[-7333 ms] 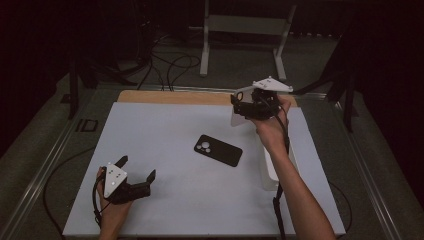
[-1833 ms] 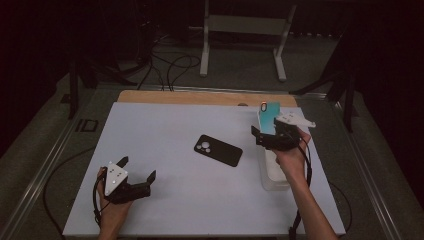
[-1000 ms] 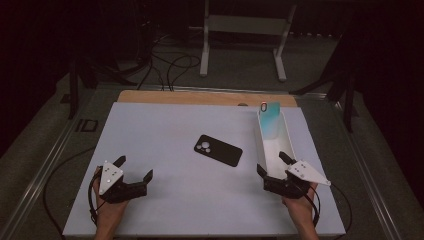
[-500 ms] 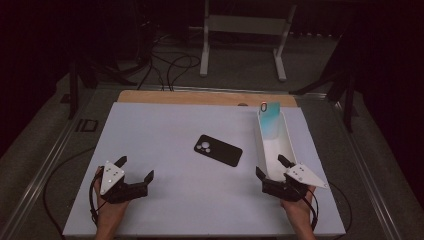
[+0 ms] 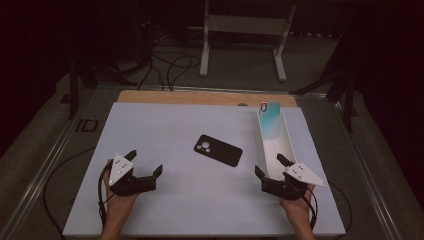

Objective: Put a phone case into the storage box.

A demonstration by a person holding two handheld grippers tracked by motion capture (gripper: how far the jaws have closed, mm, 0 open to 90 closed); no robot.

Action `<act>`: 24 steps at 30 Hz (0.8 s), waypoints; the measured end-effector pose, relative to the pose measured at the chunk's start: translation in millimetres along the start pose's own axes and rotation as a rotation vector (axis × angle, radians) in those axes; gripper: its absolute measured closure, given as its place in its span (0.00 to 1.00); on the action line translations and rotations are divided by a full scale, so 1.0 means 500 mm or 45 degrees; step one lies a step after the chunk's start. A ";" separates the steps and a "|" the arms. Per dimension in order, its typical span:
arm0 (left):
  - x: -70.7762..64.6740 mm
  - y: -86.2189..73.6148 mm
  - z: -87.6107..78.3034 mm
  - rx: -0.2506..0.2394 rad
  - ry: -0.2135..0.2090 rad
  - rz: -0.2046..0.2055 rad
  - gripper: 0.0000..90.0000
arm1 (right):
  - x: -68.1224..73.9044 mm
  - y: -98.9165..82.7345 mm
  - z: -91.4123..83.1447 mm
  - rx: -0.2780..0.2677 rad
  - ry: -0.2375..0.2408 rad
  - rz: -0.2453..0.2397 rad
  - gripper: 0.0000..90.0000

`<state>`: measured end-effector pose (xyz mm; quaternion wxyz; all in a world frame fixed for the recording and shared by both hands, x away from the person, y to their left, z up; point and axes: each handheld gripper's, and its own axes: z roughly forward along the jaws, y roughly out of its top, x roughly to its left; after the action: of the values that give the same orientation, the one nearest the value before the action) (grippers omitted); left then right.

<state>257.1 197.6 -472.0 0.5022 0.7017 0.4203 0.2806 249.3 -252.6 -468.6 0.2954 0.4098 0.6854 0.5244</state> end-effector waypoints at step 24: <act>-0.077 0.089 0.195 0.086 -0.161 0.020 0.12 | -0.006 0.000 -0.001 0.002 -0.008 0.003 0.12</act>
<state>331.4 111.9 -462.1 0.5017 0.7378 0.3914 0.2254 250.3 -255.2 -468.3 0.2968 0.4125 0.6843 0.5230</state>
